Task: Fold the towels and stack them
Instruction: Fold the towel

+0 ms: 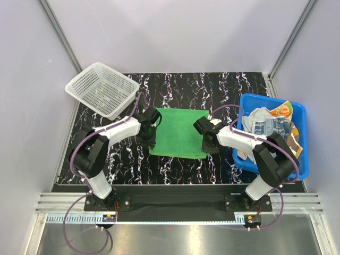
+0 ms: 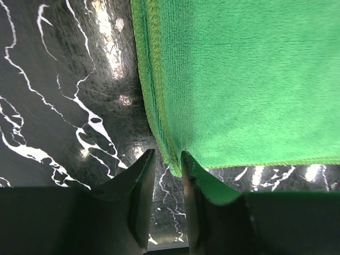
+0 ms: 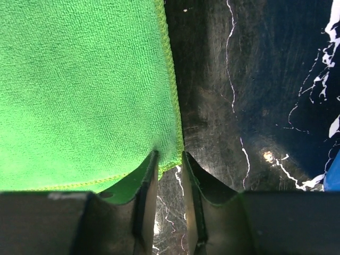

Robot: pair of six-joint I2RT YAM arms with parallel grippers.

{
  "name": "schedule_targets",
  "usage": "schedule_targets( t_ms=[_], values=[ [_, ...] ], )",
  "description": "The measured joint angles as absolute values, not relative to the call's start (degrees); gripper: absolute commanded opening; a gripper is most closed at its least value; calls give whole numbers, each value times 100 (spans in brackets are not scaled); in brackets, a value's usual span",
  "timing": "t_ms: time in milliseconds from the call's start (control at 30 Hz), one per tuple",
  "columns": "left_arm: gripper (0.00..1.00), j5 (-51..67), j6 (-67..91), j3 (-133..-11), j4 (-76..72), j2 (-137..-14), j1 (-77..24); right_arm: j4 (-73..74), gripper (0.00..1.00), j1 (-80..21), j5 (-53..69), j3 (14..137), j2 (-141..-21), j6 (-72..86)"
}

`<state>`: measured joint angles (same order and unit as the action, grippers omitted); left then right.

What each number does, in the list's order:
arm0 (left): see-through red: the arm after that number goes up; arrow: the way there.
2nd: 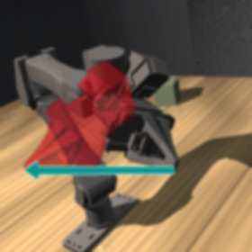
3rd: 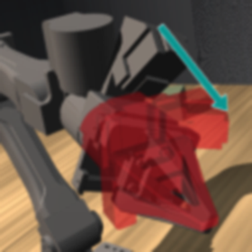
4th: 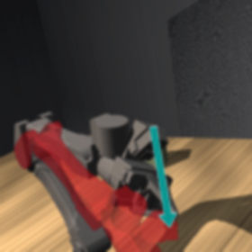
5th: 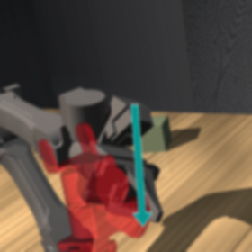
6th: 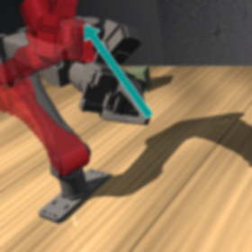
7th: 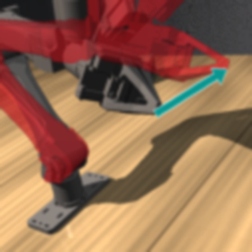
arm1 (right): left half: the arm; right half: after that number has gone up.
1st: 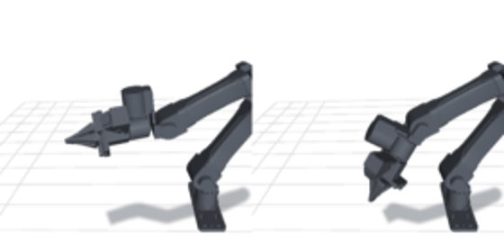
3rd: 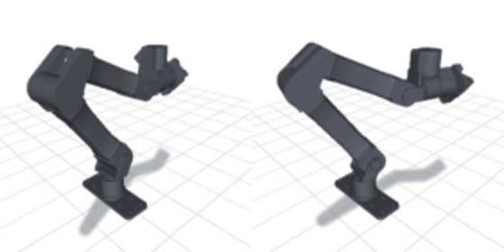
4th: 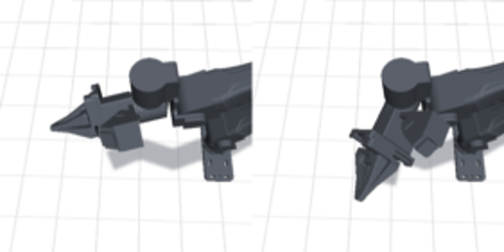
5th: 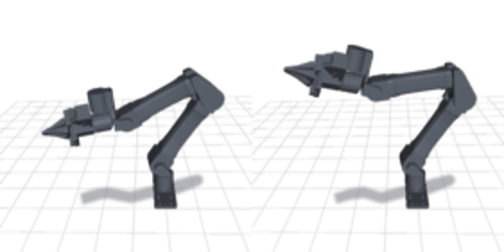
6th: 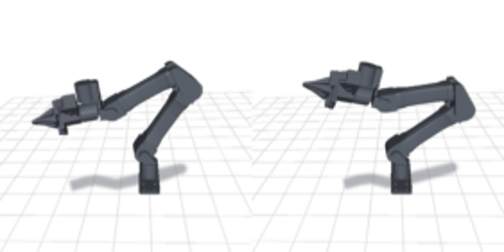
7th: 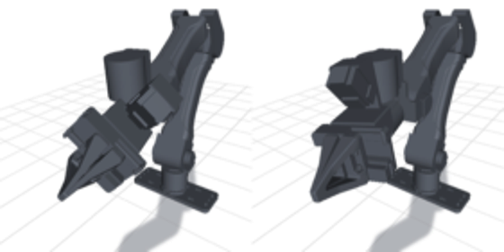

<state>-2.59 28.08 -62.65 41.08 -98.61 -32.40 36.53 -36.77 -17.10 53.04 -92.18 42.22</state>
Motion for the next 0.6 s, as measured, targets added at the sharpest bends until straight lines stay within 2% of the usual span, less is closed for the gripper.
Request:
schedule_targets(
  t_ms=[200, 533, 600],
  values=[
    [26, -185, 2805, -6265, 4088, -9655, -3240, 3695, 28, -3677, -1712, 5304, -9085, 4180],
    [26, -148, 2810, -6257, 4053, -9653, -3240, 3699, 31, -3658, -1712, 5223, -9037, 4139],
    [20, -143, 2808, -6248, 4016, -9660, -3240, 3669, 31, -3636, -1706, 5153, -9037, 4139]
  ],
)
